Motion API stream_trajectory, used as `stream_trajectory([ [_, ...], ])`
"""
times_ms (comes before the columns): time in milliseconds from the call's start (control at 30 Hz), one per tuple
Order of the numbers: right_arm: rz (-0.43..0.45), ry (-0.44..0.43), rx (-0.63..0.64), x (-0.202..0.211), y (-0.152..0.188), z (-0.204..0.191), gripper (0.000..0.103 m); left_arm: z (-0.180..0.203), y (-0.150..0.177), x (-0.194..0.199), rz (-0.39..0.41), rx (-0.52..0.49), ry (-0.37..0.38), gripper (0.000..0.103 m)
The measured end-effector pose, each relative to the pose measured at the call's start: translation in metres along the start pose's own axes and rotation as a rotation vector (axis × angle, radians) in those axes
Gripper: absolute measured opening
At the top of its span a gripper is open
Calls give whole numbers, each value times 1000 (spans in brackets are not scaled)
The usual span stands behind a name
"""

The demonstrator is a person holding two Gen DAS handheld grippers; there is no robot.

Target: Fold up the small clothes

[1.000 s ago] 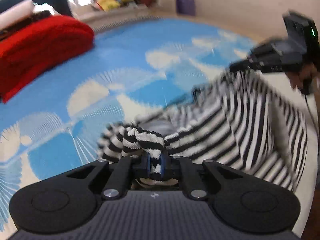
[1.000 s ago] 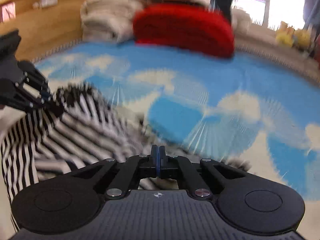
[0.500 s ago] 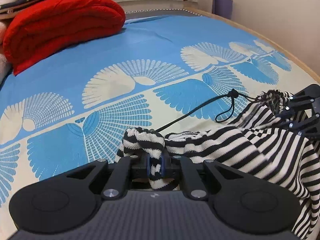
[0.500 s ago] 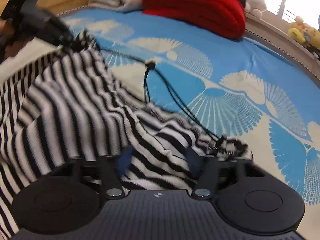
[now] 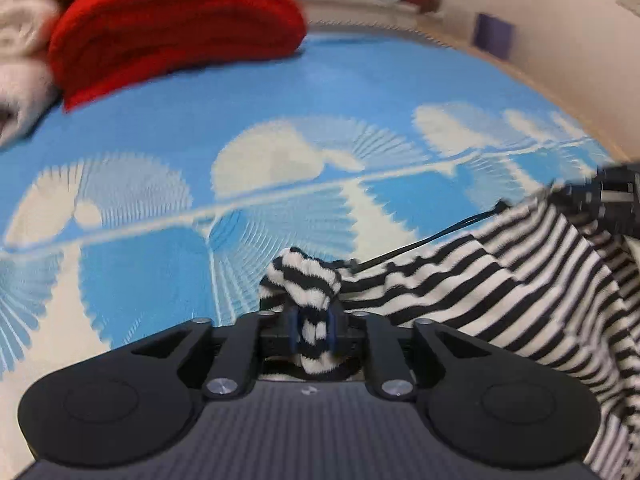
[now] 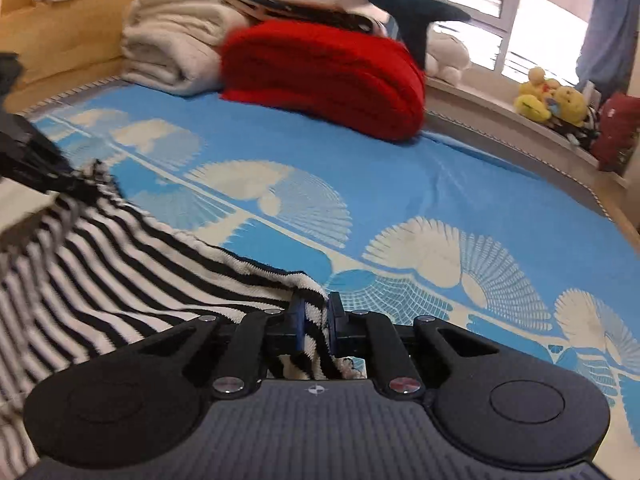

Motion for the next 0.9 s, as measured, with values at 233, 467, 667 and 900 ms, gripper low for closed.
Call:
stream_trajectory([
  [233, -87, 43, -34, -13, 25, -1, 47, -26, 8, 33, 89, 94, -38, 89],
  [467, -109, 79, -376, 49, 31, 67, 73, -27, 39, 80, 4, 219, -41, 96],
  [667, -234, 159, -473, 27, 87, 75, 1, 10, 93, 71, -144, 97, -59, 17],
  [900, -260, 223, -554, 21, 97, 91, 9, -10, 89, 95, -51, 253, -33, 43],
])
Point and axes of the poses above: each gripper's, at about its wrist camera, not at the fingertips, and x roughly against the way its jaws point, z to its right, y to its underside, the point moved 9 cm from there along -x, roughly the way its jaws point, and after that the axes turned 14 degrees about y, right-handed, at the moved point
